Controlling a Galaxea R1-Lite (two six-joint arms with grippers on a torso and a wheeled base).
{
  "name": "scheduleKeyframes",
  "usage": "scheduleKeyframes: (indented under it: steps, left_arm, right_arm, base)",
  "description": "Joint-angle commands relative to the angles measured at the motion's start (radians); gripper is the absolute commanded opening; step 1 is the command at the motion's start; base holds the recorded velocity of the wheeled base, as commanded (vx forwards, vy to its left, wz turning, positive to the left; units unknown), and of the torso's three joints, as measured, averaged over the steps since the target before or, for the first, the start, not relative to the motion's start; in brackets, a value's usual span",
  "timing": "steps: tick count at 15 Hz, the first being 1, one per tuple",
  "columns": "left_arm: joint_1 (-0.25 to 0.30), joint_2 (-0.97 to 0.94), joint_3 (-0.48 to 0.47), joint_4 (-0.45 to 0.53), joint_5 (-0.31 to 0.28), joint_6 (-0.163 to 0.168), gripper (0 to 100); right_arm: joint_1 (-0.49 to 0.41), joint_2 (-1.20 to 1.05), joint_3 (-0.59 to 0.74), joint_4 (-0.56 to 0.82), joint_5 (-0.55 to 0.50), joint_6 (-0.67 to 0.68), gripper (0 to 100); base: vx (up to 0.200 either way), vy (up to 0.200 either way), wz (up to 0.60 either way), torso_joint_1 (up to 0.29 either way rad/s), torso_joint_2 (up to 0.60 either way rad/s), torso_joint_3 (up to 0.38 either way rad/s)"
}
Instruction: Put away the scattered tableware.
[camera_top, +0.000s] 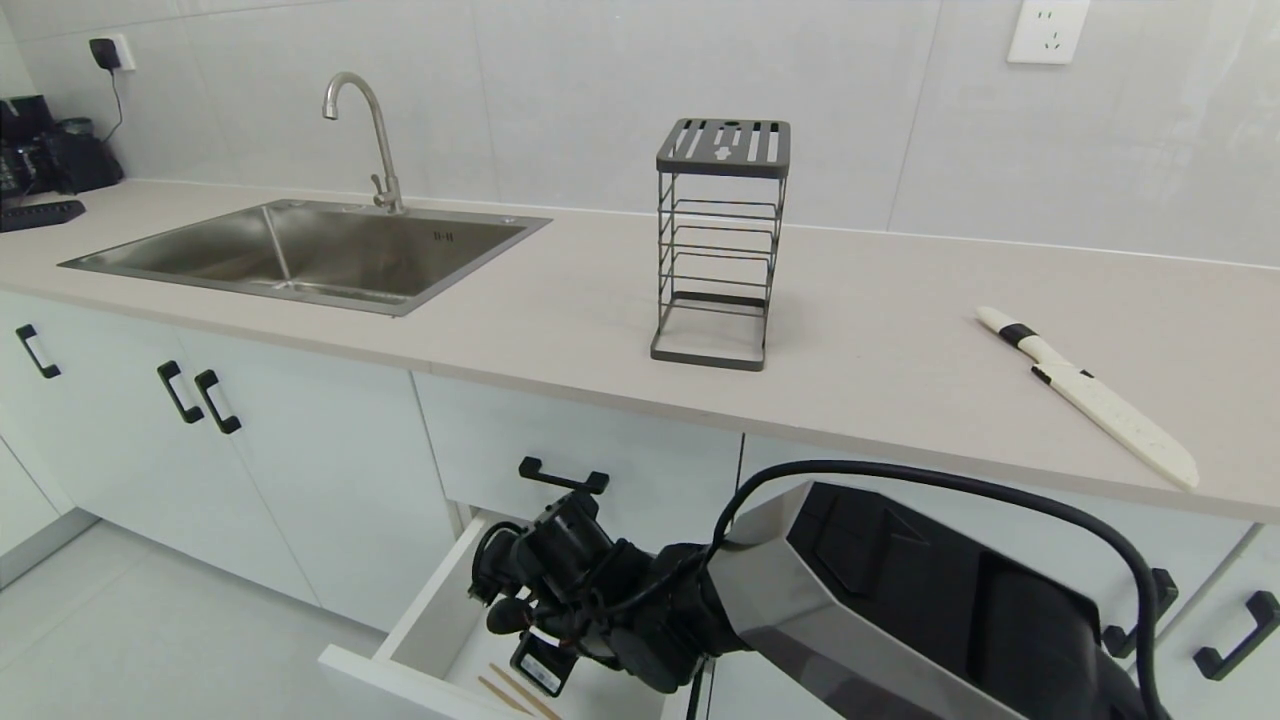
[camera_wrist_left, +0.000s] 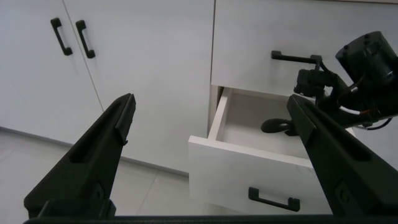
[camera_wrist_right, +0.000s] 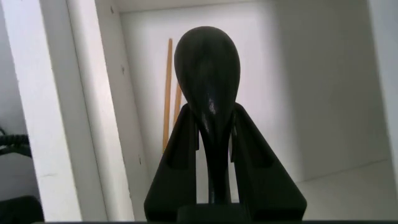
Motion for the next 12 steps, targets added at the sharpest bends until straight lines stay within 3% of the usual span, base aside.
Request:
scheduleKeyframes:
  steps: [1,4,12]
  left_arm:
    - [0.000,0.002,0.000,0.000,0.000,0.000,100]
    - [0.000,0.002,0.000,0.000,0.000,0.000,100]
    - [0.000,0.002,0.000,0.000,0.000,0.000,100]
  right_arm:
    - [-0.002,0.018,-0.028,0.027,0.018,0.001,0]
    - [0.000,0.021,-0.067,0.101,0.024,-0.002,0]
    - [0.001,0.021,-0.065,0.098,0.019,-0.009,0]
  base:
    - [0.000,0.000,0.00,0.000,0.00,0.000]
    - [0.000,0.000,0.00,0.000,0.00,0.000]
    - [0.000,0.000,0.00,0.000,0.00,0.000]
